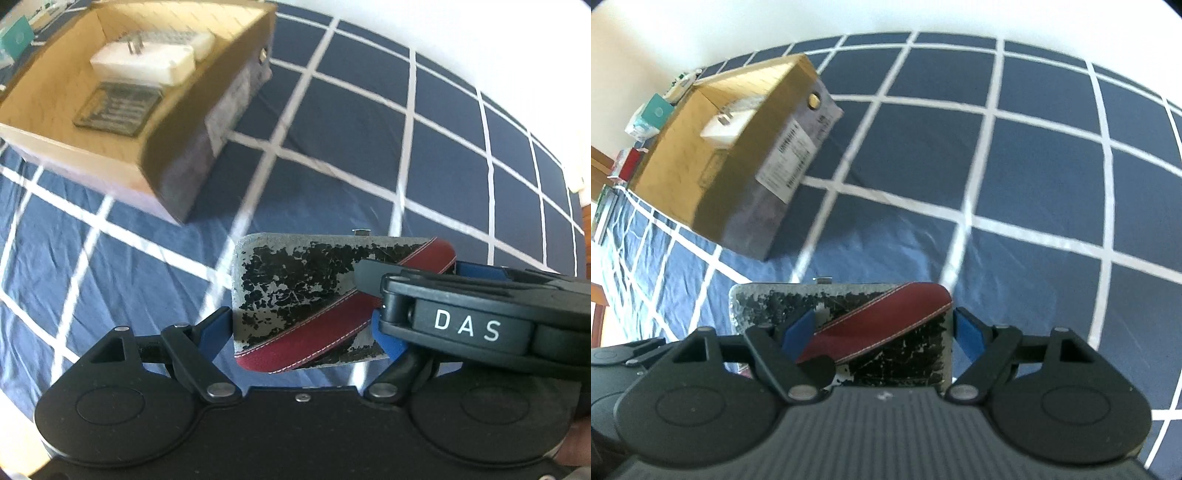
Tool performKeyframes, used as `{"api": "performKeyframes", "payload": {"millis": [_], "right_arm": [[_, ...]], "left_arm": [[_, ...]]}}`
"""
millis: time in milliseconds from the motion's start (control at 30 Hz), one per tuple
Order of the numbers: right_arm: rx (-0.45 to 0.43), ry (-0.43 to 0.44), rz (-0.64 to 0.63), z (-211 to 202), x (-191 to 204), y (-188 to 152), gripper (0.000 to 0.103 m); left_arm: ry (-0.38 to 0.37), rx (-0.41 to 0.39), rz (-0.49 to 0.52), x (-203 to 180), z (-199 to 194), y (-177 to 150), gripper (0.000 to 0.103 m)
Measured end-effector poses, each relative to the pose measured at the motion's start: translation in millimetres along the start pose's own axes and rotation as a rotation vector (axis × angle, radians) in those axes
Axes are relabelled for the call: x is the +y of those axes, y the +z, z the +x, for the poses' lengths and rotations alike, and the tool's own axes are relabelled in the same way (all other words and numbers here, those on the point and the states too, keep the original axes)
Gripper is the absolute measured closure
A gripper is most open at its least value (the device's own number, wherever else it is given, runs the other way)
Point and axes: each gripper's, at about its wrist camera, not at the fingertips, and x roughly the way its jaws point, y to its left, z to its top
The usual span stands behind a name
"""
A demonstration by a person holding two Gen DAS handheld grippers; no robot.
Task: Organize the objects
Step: 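Carry the phone case with the right tool into the box beside the plate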
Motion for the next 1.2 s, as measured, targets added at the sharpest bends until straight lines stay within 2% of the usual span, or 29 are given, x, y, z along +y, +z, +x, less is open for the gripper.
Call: {"api": "performKeyframes", "payload": {"millis": [767,967,1200], "right_arm": [[-0.156,-0.050,0.167,3.4,165.1,70.0,0.023],[-0.174,-0.051,0.199,17.7,196.0,85.7,0.023],[-0.156,-0.048,0.218,46.2,219.1,106.4,0.023]], "left_arm": [[-0.041,-0.072,0.223,139.1,-68.3,110.6,0.023],[-0.040,-0.072,0.258,167.9,-69.2,135.8,0.023],[-0.035,-0.045,0.267,196.4,-53.4,164.6,0.023]]}}
